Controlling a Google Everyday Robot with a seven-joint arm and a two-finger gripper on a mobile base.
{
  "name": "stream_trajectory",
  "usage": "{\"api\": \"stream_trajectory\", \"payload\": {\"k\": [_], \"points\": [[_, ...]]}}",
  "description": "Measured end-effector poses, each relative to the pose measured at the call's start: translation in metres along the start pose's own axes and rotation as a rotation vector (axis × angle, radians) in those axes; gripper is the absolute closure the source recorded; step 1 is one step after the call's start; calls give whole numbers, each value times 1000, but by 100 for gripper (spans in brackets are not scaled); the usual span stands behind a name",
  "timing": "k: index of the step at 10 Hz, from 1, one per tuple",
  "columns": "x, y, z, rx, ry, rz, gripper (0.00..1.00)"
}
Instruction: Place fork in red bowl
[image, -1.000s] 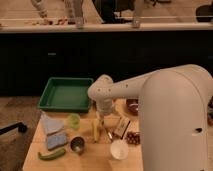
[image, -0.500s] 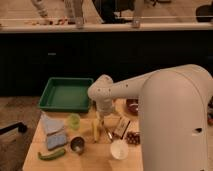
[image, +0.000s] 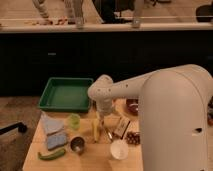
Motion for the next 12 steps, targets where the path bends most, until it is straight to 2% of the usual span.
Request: {"api": "stream_trajectory", "payload": {"k": [8, 10, 12], "points": [[0, 0, 0, 0, 0, 0, 21], [0, 0, 0, 0, 0, 0, 38], [0, 0, 0, 0, 0, 0, 47]]}}
